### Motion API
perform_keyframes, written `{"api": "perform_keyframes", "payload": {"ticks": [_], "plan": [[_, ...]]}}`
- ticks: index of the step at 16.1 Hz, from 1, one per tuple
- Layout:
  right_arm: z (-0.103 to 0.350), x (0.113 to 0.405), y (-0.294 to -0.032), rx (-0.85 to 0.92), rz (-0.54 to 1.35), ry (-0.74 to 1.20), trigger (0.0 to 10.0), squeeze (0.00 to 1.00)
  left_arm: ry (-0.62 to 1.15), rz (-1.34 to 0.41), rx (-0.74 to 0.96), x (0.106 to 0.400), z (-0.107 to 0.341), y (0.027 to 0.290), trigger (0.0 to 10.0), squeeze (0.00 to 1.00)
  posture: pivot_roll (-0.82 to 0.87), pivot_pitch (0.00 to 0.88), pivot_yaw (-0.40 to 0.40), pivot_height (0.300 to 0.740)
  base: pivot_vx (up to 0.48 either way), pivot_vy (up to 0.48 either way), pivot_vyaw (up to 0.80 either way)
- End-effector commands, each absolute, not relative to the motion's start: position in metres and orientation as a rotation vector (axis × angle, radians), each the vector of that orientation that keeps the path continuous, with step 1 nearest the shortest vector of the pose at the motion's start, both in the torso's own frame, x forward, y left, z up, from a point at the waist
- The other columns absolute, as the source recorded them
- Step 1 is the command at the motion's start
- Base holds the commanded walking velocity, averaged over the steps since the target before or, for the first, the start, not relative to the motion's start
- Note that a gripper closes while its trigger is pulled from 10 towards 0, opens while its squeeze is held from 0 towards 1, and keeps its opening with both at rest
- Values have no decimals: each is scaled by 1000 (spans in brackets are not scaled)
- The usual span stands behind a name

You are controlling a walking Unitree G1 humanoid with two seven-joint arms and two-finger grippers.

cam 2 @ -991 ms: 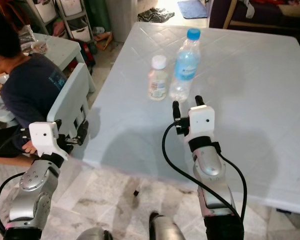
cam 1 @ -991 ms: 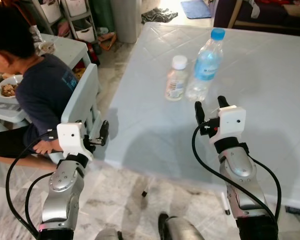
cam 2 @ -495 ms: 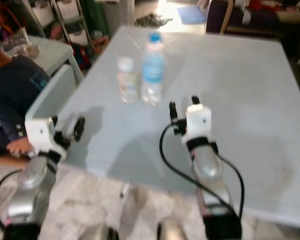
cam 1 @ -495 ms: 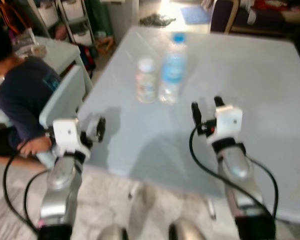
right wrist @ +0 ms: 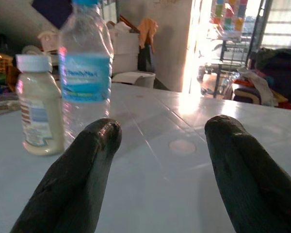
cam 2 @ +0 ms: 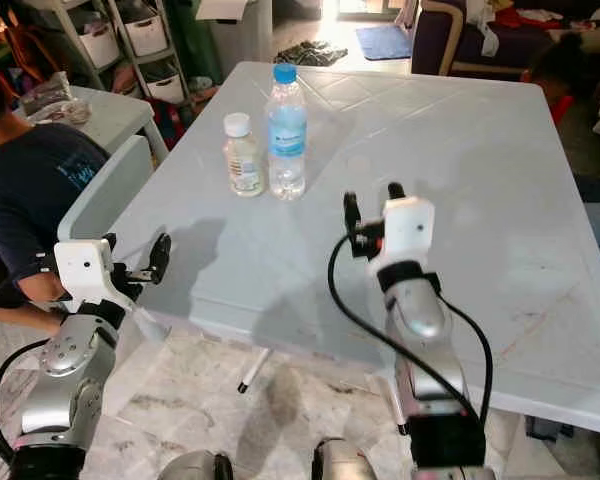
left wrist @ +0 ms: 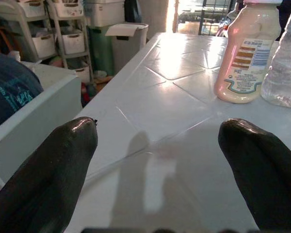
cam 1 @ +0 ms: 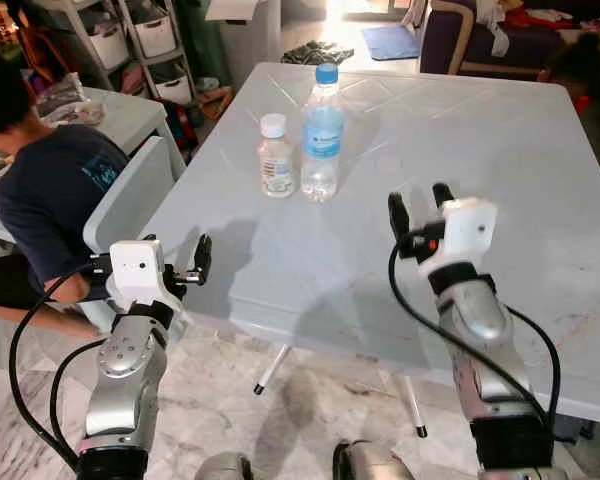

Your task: Restocking fridge

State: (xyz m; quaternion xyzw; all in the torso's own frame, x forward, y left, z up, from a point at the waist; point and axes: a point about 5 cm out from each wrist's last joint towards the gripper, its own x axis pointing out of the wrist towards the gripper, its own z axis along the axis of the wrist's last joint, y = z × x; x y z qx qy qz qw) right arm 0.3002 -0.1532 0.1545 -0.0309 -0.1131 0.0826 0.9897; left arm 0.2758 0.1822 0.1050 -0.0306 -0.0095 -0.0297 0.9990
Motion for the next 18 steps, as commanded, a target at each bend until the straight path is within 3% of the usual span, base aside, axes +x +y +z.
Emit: {"api": "perform_keyframes", "payload": {"ticks": [1,5,7,8,13,18], "plan": [[163,302,-153,-74,176,-254,10000,0,-26,-45,-46,278,108,186,10000,0,-77,112,60,740,0,0,0],[162,302,-155,-180,112,-252,10000,0,-20,-8,-51,273,105,196,10000,0,-79,116,71,740,0,0,0],[160,303,-153,-133,159,-232,10000,0,-23,-6,-72,272,108,197,10000,0,-89,125,68,740,0,0,0],[165,305,-151,-213,160,-246,10000,0,-33,0,-58,273,111,200,10000,0,-100,136,68,740,0,0,0],[173,303,-148,-113,221,-235,10000,0,-21,-4,-55,273,110,200,10000,0,-111,176,79,740,0,0,0],[198,317,-151,-148,244,-326,10000,0,2,-20,-43,268,107,200,10000,0,-100,200,93,740,0,0,0]]}}
